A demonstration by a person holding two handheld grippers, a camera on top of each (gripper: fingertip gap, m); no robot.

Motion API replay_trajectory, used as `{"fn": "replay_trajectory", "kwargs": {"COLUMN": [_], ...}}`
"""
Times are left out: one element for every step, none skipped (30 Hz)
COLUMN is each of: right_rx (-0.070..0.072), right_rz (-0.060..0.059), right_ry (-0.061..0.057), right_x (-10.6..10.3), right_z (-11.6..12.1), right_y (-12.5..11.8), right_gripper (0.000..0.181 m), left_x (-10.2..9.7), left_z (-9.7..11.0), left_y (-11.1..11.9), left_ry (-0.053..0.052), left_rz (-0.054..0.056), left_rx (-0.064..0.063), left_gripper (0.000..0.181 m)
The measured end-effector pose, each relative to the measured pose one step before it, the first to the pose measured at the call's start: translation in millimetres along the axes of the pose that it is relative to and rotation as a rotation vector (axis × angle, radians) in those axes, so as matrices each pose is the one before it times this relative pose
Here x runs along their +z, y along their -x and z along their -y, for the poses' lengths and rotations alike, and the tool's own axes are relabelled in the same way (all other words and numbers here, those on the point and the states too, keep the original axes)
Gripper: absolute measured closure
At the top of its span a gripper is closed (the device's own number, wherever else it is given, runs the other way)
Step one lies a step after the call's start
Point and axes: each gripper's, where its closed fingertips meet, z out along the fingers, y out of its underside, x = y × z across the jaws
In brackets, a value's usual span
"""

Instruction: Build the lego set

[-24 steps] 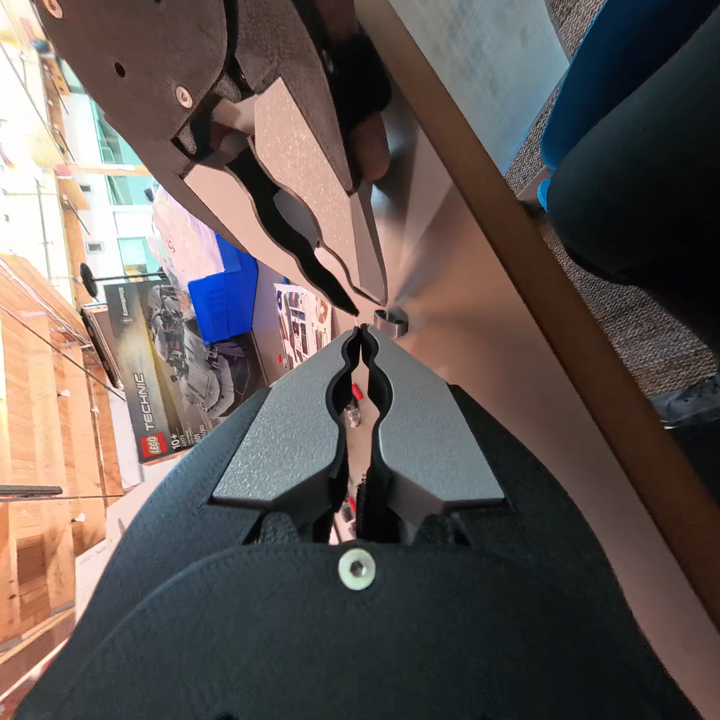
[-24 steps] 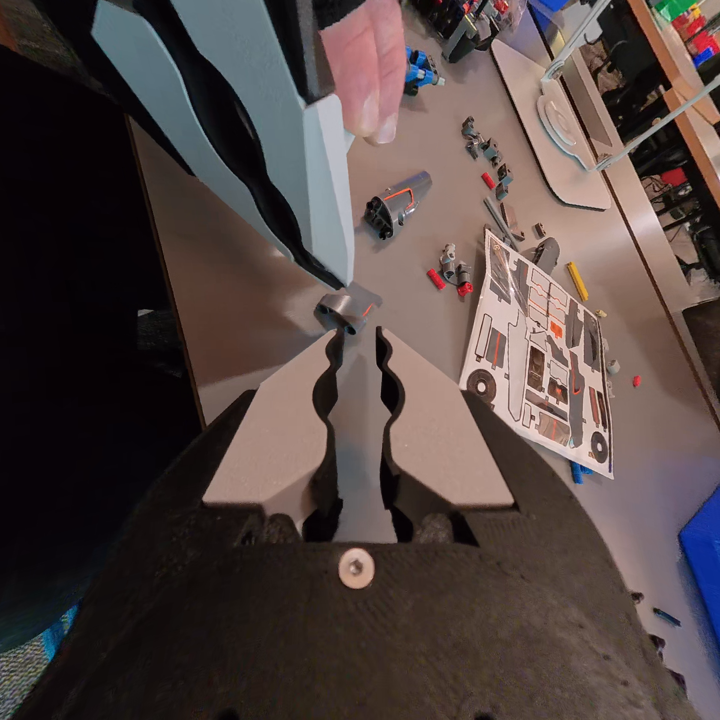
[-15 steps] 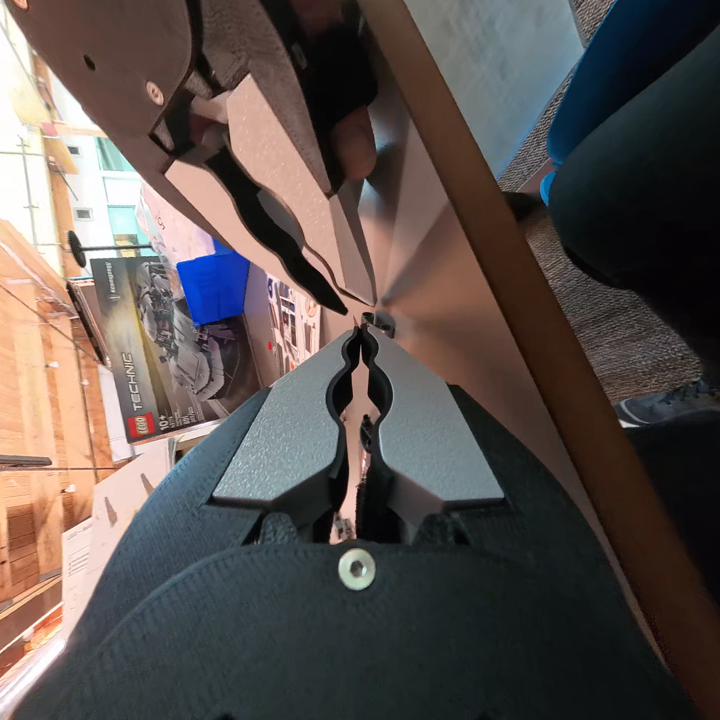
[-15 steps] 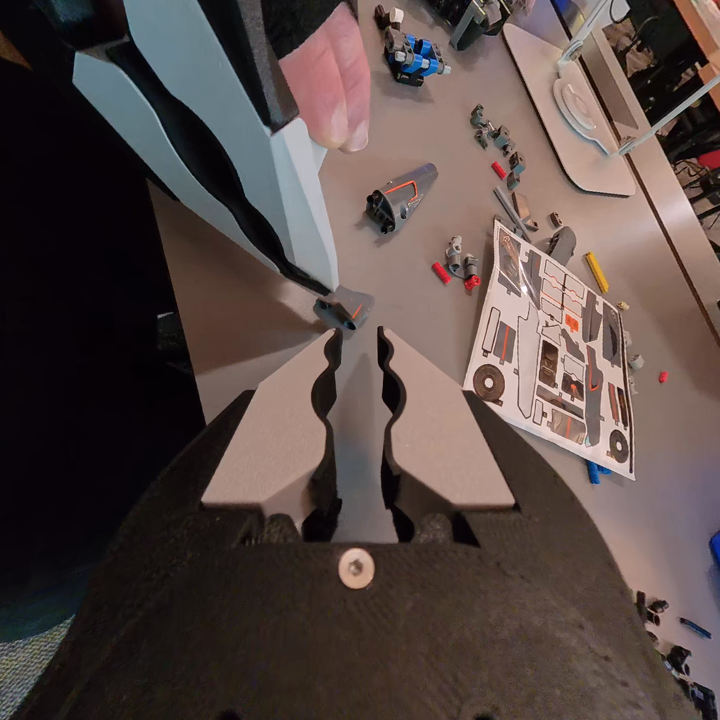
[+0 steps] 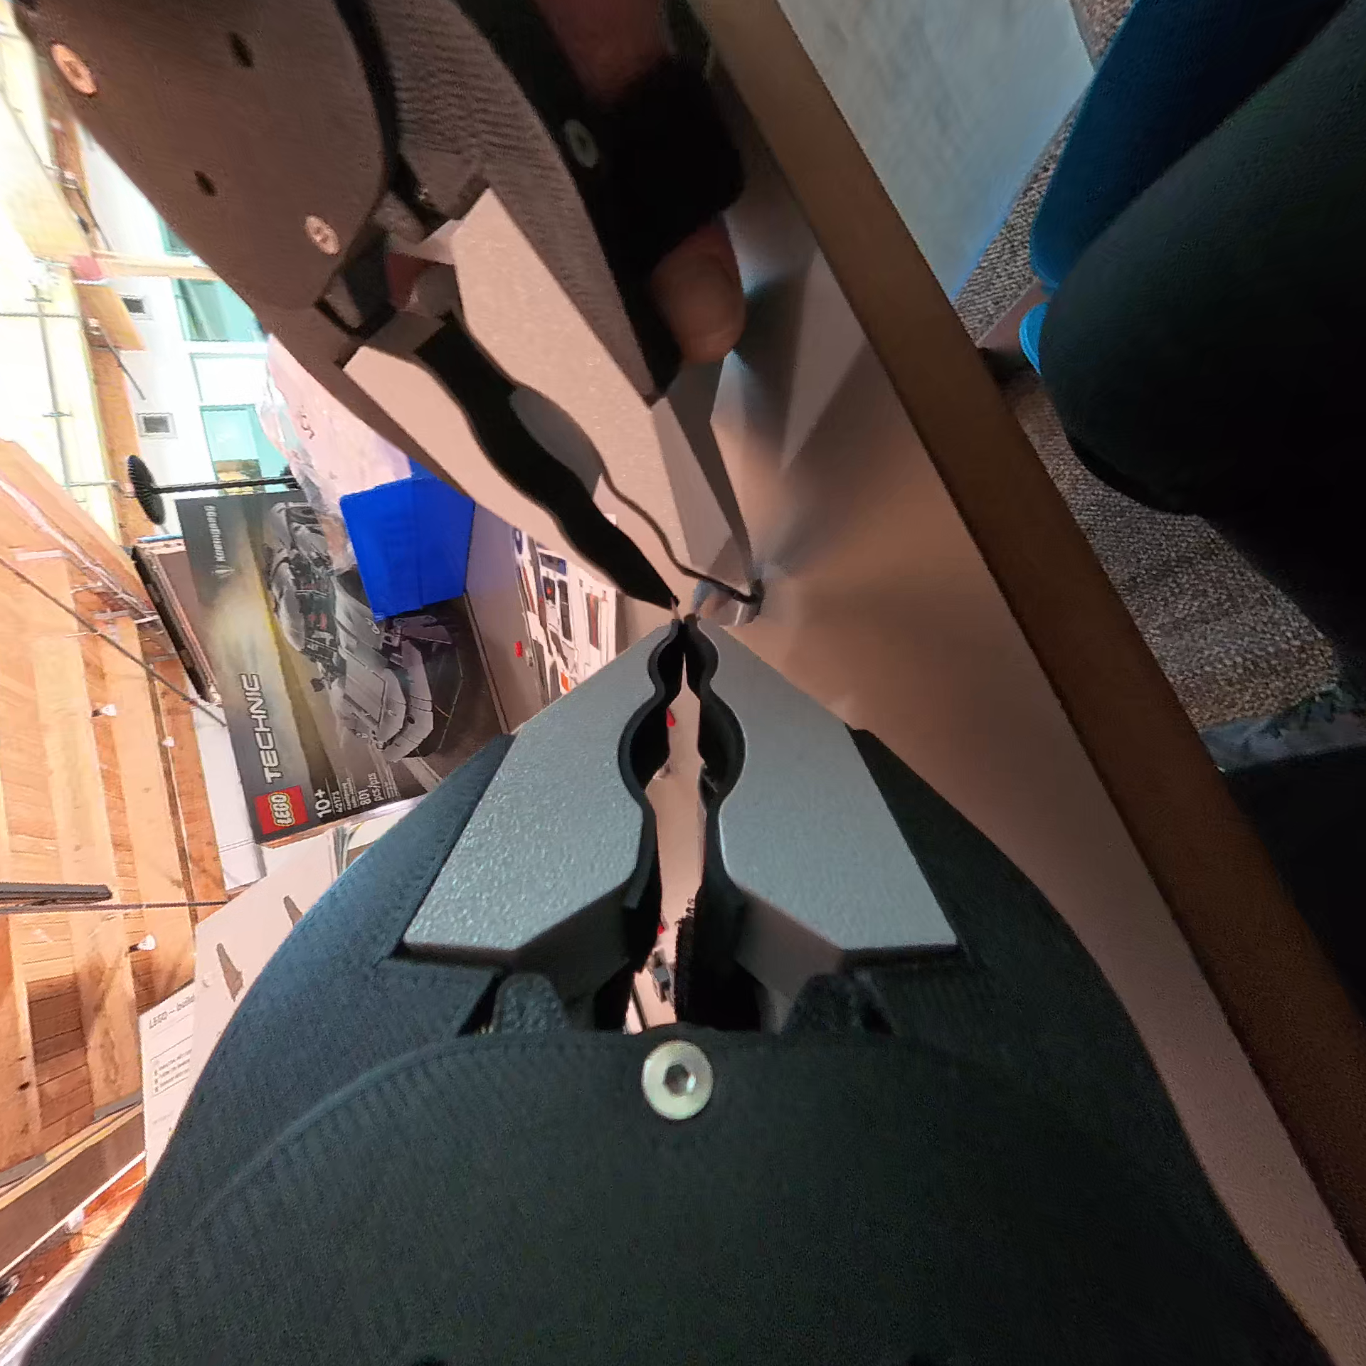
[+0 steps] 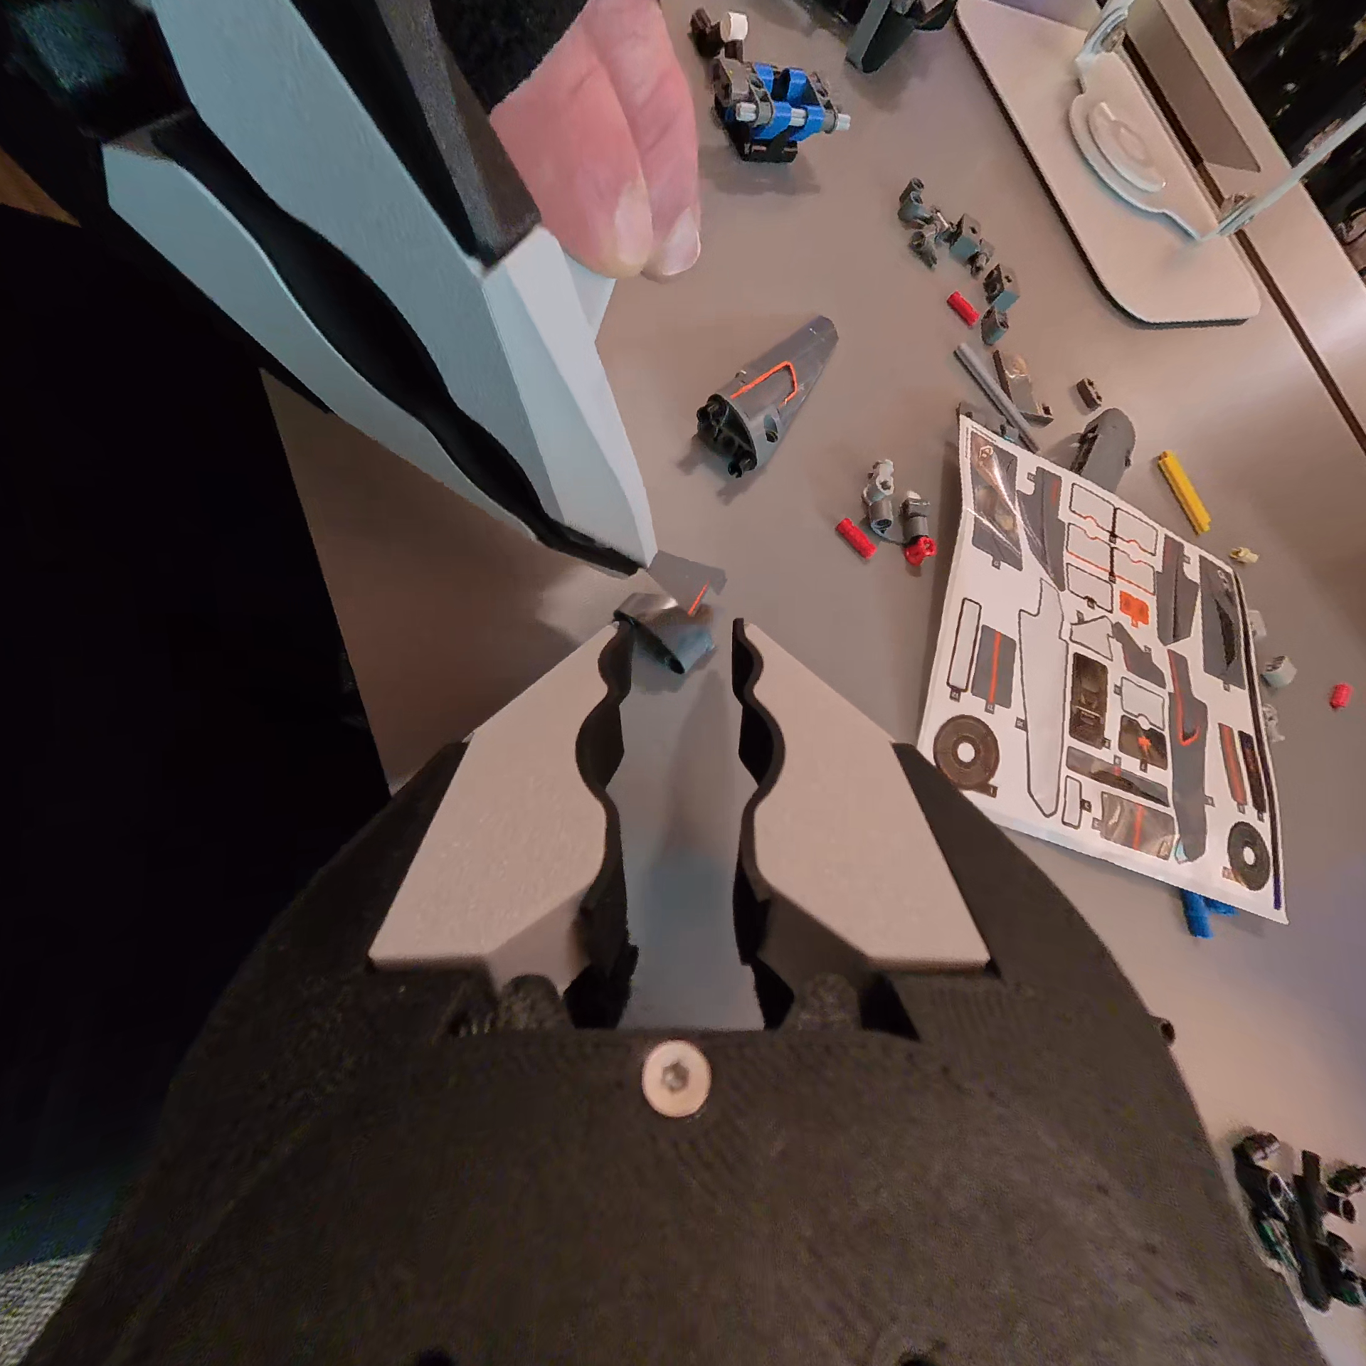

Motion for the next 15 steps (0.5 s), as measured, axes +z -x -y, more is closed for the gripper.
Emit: {"fn": "replay_trajectory", "kwargs": {"right_rx": [0.0034,0.0038,0.0065,0.006,0.0049,0.0084,0.0098,0.0086,0.0066,0.0038,0.0018,0.0026,0.0038,0.0069,0.007], "right_rz": [-0.0025,-0.001,-0.0046,-0.0032,-0.0005,-0.0012,0.0015,0.0029,0.0006,-0.0011,-0.0024,-0.0027,-0.0006,0.0021,0.0026], "right_ry": [0.0016,0.0013,0.0033,0.0023,-0.0009,-0.0049,-0.0076,-0.0052,-0.0005,0.0041,0.0046,0.0029,-0.0008,-0.0045,-0.0013], "right_x": [1.44,1.47,1.23,0.72,-0.28,-1.01,-1.45,-1.62,-1.34,-1.14,-0.96,-1.03,-1.28,-1.38,-1.08], "right_z": [1.34,1.49,0.85,0.31,0.01,-0.08,0.09,-0.26,-0.81,-1.5,-1.62,-1.55,-1.02,-0.35,-0.64], "right_y": [0.44,0.61,-0.28,-0.55,-0.54,-0.91,-0.45,-0.09,-0.24,-0.17,-0.39,-0.72,-0.61,-0.62,-0.57], "right_gripper": [0.156,0.157,0.157,0.157,0.156,0.156,0.156,0.156,0.156,0.157,0.157,0.157,0.157,0.157,0.157], "left_x": [-0.47,-0.6,-0.66,-0.5,-0.3,-0.16,-0.11,0.12,0.31,0.39,0.18,0.11,-0.16,-0.56,-0.51], "left_z": [-0.64,-0.45,-0.25,-0.47,-0.75,-0.85,-0.53,-0.45,0.17,0.43,0.62,-0.14,-0.11,1.57,1.98], "left_y": [-0.76,-0.79,0.29,0.29,-0.15,0.34,0.69,0.38,0.05,-0.5,0.09,1.72,1.33,1.67,2.12], "left_ry": [0.0003,-0.001,-0.0024,-0.0022,-0.0024,-0.0025,-0.004,-0.0039,-0.0084,-0.0088,-0.0103,-0.0071,-0.0091,-0.0188,-0.0159], "left_rz": [-0.0039,-0.0047,0.0014,0.0009,-0.0008,0.0042,0.0061,0.0044,0.0029,0.0023,0.0095,0.0156,0.0045,0.0054,0.009], "left_rx": [0.0001,0.0017,0.0013,0.0006,0.0026,0.0002,0.0002,0.0021,0.0063,0.0158,0.0236,0.0105,-0.0052,-0.0043,-0.0005], "left_gripper": [0.181,0.181,0.181,0.181,0.181,0.181,0.181,0.181,0.181,0.181,0.181,0.181,0.181,0.181,0.181]}}
